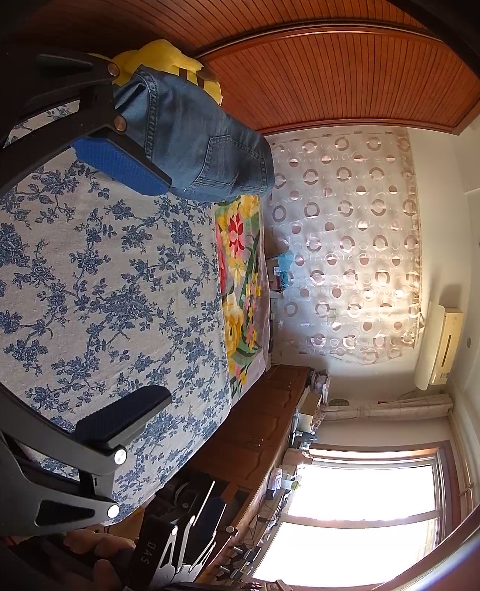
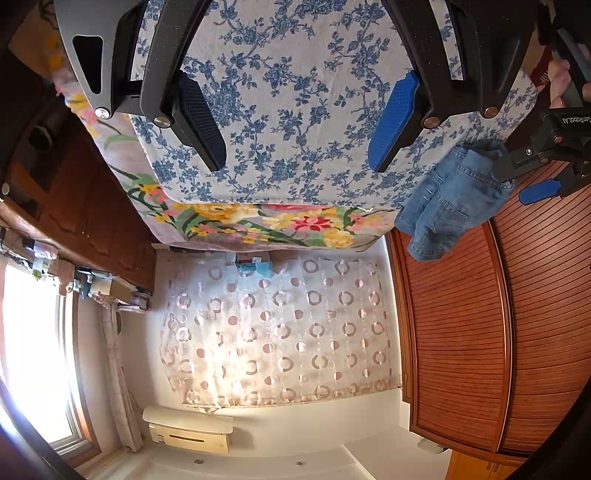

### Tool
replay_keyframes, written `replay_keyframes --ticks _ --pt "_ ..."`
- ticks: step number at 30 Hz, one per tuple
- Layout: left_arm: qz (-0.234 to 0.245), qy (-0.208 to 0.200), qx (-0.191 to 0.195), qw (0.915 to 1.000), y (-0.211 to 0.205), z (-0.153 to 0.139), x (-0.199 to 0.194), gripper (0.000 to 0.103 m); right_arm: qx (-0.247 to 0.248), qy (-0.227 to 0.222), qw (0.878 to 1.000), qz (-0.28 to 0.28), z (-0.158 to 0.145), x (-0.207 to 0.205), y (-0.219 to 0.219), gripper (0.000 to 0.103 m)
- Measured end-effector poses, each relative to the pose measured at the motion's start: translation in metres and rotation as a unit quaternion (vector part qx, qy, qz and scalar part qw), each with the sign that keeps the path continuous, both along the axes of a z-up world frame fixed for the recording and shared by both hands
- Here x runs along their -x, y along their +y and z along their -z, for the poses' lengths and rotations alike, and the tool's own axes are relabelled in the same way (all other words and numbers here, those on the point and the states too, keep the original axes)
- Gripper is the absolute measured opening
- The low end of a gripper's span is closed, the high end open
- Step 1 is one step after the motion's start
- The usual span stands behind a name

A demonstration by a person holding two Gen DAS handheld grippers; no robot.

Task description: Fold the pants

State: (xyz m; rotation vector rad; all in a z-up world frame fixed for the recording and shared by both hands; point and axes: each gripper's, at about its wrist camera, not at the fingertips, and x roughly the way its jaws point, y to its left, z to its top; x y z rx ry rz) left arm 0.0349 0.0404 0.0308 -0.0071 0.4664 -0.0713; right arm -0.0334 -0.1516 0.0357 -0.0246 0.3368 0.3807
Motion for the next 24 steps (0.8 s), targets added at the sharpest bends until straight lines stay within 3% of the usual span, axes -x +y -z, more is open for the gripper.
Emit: replay_keyframes --ticks 24 --pt "0.001 0.000 -0.001 1.0000 0.0014 0.0001 0.0010 0.103 -0.001 -0.003 1.000 -0.005 0.0023 -0.0027 -0.0022 0.081"
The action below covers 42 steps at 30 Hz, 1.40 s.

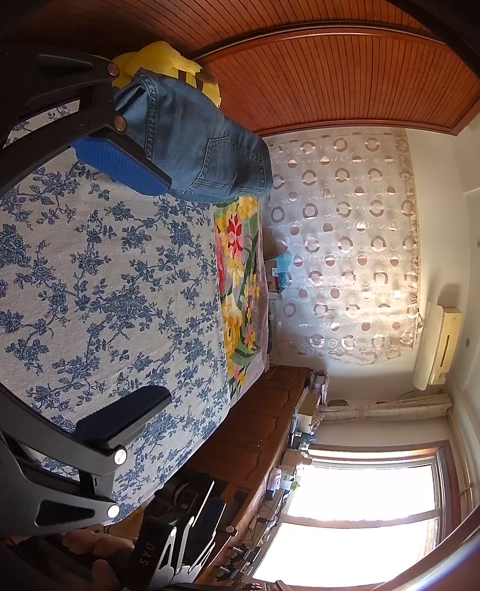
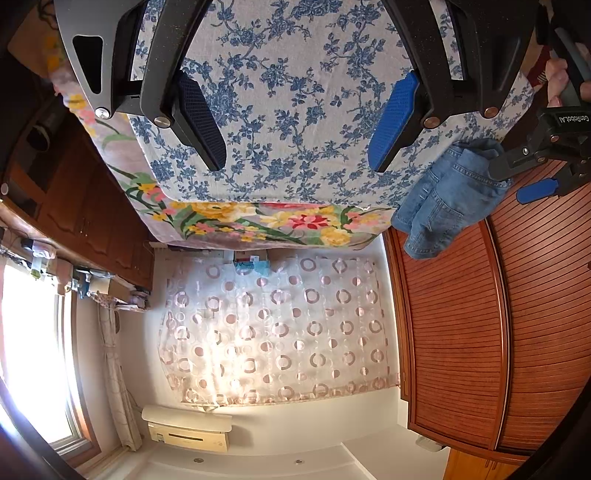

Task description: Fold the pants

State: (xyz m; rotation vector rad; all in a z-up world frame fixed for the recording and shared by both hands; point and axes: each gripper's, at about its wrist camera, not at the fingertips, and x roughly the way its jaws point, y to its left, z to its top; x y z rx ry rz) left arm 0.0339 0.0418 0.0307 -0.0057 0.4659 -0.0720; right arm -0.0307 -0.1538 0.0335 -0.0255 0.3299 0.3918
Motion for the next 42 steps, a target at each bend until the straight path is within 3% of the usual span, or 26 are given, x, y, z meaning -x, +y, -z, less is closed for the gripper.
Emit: replay_keyframes --ticks 42 --pt "-0.001 -0.003 0.000 1.0000 0.0020 0.0007 0.0037 0.103 0.000 0.000 1.000 -0.001 0.0032 0.0028 -0.0018 0.081"
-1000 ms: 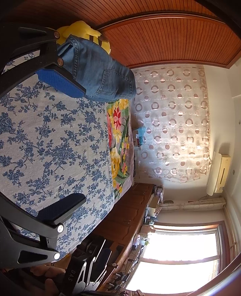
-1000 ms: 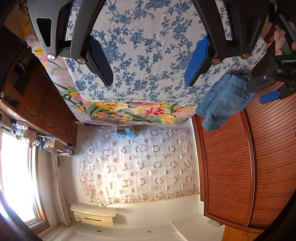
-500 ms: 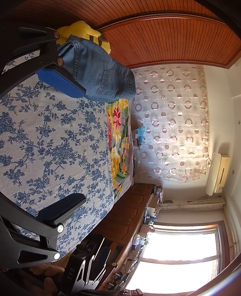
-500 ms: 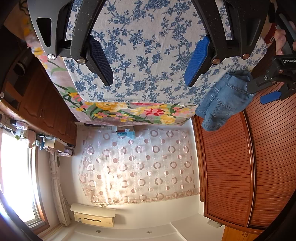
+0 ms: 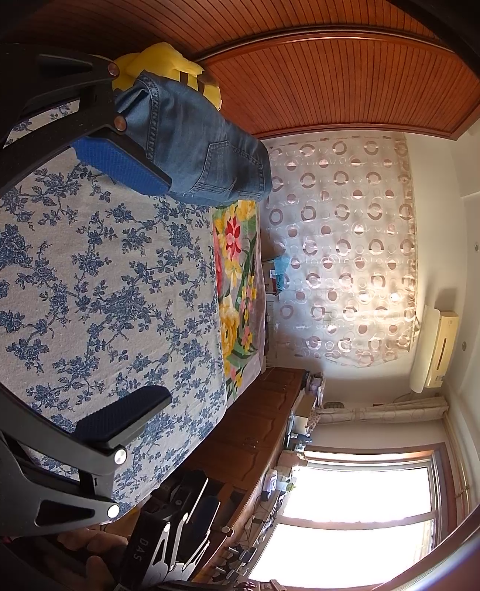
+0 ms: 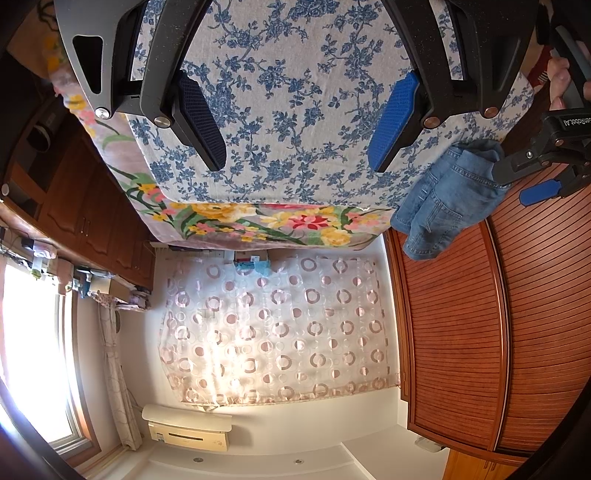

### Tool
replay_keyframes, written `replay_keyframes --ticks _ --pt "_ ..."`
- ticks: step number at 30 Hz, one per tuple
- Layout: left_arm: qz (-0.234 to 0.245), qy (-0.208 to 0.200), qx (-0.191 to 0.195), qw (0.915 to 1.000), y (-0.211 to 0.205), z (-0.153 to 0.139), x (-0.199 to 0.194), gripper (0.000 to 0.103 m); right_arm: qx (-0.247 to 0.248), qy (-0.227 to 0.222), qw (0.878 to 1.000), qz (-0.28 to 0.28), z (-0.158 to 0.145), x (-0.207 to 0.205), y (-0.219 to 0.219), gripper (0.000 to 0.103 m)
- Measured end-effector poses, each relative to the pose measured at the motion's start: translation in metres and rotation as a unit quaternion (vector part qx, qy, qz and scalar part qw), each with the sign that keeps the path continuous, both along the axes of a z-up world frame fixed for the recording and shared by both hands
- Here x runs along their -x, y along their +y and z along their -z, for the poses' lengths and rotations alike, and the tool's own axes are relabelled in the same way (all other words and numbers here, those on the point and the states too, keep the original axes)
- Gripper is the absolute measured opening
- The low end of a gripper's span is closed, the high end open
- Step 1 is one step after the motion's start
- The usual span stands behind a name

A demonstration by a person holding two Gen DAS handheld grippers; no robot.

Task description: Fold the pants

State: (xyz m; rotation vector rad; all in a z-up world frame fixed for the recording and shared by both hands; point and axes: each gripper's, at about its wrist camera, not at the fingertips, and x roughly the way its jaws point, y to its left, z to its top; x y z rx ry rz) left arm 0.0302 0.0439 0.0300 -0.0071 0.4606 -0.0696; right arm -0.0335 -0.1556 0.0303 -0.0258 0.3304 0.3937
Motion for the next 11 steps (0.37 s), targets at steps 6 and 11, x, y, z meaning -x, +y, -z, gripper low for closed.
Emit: replay_keyframes --ticks 6,11 --pt "0.000 0.000 0.000 1.0000 0.0004 0.0004 0.0002 0.103 0.001 0.001 1.000 0.000 0.0008 0.0008 0.0011 0.081" --pt "0.000 0.000 0.000 1.0000 0.0004 0.0007 0.0003 0.103 0.001 0.000 1.000 0.001 0.0009 0.0010 0.0019 0.081"
